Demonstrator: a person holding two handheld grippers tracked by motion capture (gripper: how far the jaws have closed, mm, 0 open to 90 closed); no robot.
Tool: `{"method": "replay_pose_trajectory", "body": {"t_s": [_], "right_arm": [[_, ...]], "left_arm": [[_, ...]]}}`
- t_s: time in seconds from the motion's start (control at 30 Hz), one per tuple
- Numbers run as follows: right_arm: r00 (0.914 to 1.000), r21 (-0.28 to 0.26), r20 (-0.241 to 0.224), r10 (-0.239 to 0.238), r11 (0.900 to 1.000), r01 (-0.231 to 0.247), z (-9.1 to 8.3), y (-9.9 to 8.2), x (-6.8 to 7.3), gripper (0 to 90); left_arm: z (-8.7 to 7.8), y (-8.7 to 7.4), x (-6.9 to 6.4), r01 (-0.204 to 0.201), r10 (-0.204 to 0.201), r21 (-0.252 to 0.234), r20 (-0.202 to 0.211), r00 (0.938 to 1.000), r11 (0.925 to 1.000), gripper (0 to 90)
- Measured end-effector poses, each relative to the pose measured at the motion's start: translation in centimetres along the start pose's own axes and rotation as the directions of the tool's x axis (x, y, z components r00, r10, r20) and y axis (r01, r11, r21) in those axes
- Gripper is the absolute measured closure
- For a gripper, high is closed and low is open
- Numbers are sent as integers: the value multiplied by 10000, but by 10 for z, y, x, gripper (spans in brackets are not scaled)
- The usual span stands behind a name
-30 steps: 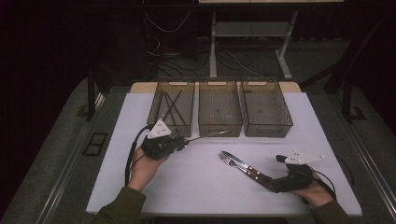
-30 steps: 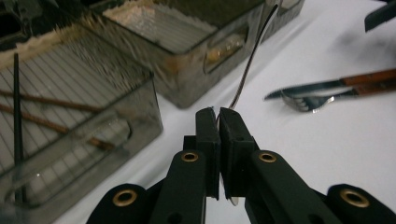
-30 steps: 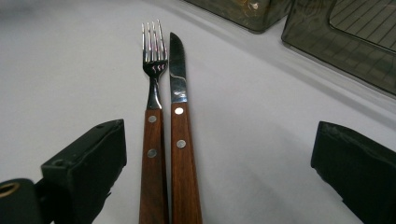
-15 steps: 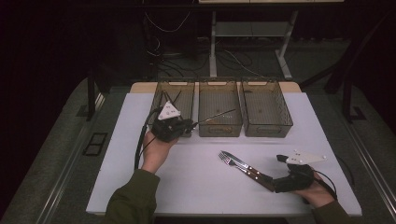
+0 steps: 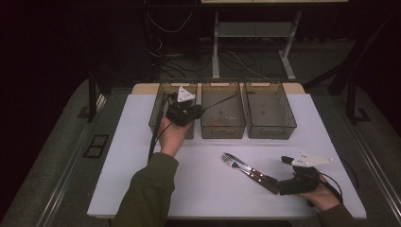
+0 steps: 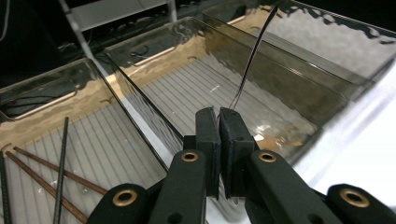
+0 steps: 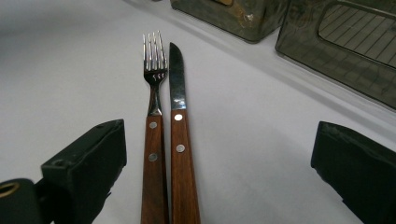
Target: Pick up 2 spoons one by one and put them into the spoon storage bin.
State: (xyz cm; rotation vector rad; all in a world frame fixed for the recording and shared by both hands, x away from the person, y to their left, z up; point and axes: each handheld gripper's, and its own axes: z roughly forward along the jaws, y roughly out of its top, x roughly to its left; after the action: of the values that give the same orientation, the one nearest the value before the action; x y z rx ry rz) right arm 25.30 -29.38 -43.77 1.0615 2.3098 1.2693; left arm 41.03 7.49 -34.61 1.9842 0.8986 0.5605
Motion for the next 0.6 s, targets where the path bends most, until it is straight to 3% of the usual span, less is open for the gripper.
{"method": "replay_pose_trajectory", "body": {"t_s": [0.17,0.37,0.6], "right_arm": [[10000,-45,-7,-14,10000,14,0,0,0,35],[10000,-59,-20,-19,10000,19,-1,0,0,35],[10000,-99,-56,-39,9999,38,-1,0,0,35]], "left_arm": [[11,8,0,71,-66,144,-348,9994,9999,866],[30,9,-5,473,-454,276,-659,9968,9985,866],[47,4,-9,471,-407,722,-876,9953,9963,866]]}}
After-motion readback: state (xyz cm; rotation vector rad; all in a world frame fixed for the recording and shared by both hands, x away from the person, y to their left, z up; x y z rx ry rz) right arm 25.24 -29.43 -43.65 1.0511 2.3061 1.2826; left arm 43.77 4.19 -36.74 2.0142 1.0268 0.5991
